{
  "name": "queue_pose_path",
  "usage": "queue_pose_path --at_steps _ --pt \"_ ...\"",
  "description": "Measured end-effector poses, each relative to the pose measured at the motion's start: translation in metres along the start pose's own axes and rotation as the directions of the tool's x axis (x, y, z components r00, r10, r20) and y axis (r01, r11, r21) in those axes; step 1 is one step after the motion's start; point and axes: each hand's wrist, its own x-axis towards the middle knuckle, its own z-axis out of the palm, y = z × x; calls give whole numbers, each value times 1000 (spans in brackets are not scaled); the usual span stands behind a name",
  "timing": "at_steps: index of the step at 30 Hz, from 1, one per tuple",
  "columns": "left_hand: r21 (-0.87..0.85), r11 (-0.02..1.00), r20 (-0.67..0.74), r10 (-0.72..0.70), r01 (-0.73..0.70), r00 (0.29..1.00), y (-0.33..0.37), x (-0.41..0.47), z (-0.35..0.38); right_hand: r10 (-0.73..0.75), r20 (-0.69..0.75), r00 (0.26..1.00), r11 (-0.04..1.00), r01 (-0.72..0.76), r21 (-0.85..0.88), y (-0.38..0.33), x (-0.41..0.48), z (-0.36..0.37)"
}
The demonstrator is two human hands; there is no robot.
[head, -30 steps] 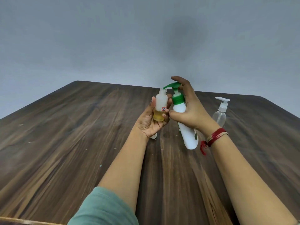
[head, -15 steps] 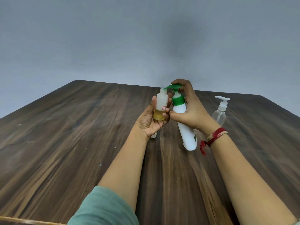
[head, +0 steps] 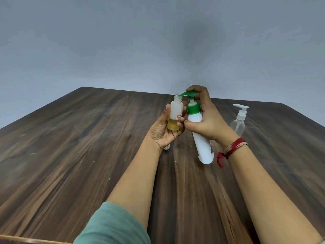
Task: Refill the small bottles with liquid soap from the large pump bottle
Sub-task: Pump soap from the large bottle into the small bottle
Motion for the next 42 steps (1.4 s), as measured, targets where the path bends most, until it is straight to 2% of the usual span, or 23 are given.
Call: queue_pose_path --at_steps 12,42 --pt "82 997 -9 3 -2 1000 -2 3 -1 -7 -20 1000 999 8 34 2 0 0" --pt "27 1000 20 -1 0 1000 -2 8 -12 30 -34 999 998 -29 48 11 1 5"
